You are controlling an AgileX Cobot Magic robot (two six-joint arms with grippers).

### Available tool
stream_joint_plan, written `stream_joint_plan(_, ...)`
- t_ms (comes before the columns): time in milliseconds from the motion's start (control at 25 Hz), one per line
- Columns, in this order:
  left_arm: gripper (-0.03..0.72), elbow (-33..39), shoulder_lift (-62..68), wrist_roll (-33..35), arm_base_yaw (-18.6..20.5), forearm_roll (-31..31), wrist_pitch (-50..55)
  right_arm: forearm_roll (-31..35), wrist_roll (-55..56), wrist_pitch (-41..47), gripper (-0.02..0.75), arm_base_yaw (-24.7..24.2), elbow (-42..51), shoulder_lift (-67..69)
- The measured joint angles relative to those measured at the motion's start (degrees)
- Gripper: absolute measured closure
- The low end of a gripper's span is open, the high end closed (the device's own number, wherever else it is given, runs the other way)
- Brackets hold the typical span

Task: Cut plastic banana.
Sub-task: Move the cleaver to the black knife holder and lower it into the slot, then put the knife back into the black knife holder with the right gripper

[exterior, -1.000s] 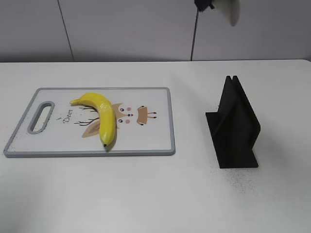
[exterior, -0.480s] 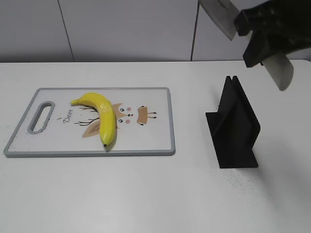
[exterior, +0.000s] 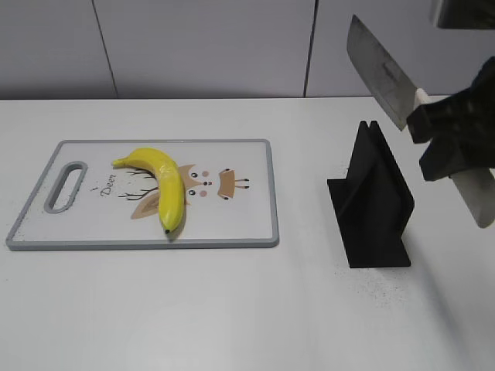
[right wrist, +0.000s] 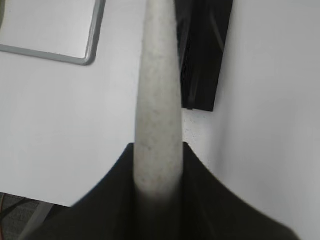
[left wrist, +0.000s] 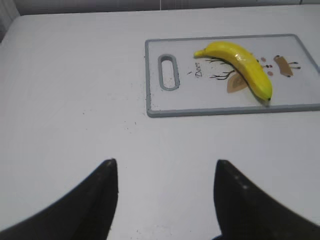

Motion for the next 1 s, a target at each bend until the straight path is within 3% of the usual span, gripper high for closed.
stream_joint_plan(400,0.099,5.32,-0.9,-4.02,0.21,0.8,-0.19,-1.04,4.85,-4.08,0.578,0.0,6.84,-2.76)
stream_joint_plan(680,0.099,7.96,-0.9,-4.09,0.21,0.69,-7.04,-5.6,9.74,-6.64,0.578,0.0,7.31,-2.76)
stream_joint_plan(1000,0.107,8.01,-0.9,-4.09,0.21,0.64,-7.76,-5.64,10.3,-8.51,0.578,0.0,7.31,1.41)
